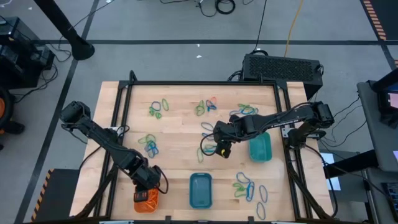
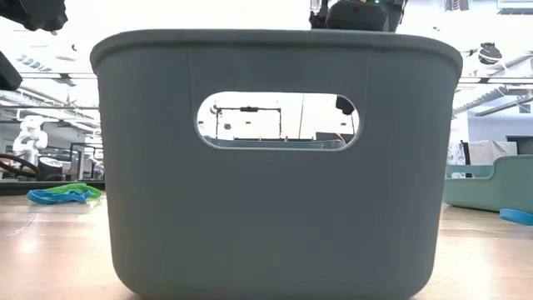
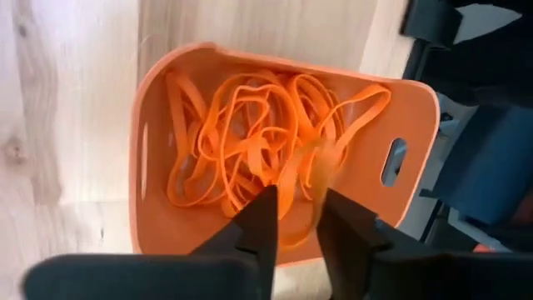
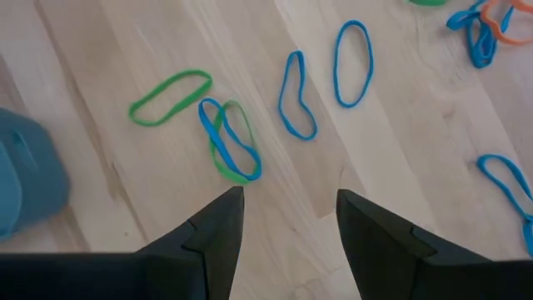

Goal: Sort rubber bands into baskets
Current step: Put the orange rubber band into the orange bin

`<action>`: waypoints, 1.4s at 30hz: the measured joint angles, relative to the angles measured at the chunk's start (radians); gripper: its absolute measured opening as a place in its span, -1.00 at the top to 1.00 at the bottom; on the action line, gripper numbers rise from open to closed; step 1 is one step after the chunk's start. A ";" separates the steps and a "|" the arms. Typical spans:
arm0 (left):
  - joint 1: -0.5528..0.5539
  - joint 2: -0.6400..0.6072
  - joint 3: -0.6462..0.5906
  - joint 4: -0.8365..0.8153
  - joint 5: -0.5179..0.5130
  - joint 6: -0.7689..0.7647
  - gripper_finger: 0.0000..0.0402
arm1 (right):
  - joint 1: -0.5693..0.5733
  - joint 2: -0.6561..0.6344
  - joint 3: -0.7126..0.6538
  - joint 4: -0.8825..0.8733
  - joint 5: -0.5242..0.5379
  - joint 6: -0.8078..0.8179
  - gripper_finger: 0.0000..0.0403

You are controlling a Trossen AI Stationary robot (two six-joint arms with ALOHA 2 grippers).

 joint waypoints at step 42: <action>0.730 -0.091 0.109 0.174 -0.325 0.921 0.38 | 0.022 0.000 -0.001 0.032 0.001 0.291 0.08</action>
